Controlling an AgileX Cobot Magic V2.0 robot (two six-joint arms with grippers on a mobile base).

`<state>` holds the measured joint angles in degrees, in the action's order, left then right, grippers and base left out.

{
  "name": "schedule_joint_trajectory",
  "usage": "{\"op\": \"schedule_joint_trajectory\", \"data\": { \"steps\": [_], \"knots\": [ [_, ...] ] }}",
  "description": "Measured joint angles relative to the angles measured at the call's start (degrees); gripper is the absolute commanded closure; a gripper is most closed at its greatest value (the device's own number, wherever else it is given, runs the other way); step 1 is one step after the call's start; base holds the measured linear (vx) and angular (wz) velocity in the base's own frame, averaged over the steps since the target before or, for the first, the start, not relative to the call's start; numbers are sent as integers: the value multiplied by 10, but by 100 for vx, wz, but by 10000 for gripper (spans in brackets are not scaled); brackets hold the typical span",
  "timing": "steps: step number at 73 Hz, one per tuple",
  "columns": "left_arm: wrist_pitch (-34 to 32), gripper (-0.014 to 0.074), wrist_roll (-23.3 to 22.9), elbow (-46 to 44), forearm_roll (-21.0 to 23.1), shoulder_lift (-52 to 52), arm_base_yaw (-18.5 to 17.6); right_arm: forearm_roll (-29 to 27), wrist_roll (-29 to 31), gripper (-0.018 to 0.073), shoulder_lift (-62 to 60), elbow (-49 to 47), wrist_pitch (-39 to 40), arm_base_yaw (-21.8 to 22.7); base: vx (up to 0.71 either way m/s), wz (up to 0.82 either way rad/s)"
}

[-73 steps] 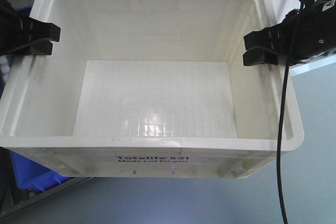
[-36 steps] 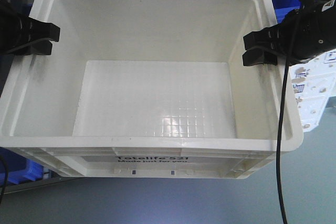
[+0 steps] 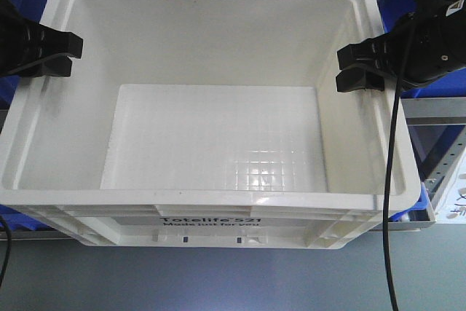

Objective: Move bin from left to right shelf

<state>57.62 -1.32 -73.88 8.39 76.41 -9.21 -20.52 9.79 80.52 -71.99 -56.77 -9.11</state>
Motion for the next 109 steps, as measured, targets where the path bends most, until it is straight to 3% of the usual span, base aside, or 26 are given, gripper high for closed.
{"op": "schedule_joint_trajectory", "data": {
  "steps": [54, 109],
  "knots": [
    [0, 603, 0, 0, 0, 0, 0, 0, 0, 564, 0, 0, -1, 0, 13, 17],
    [0, 603, 0, 0, 2, 0, 0, 0, 0, 564, 0, 0, -1, 0, 19, -12]
  ]
}}
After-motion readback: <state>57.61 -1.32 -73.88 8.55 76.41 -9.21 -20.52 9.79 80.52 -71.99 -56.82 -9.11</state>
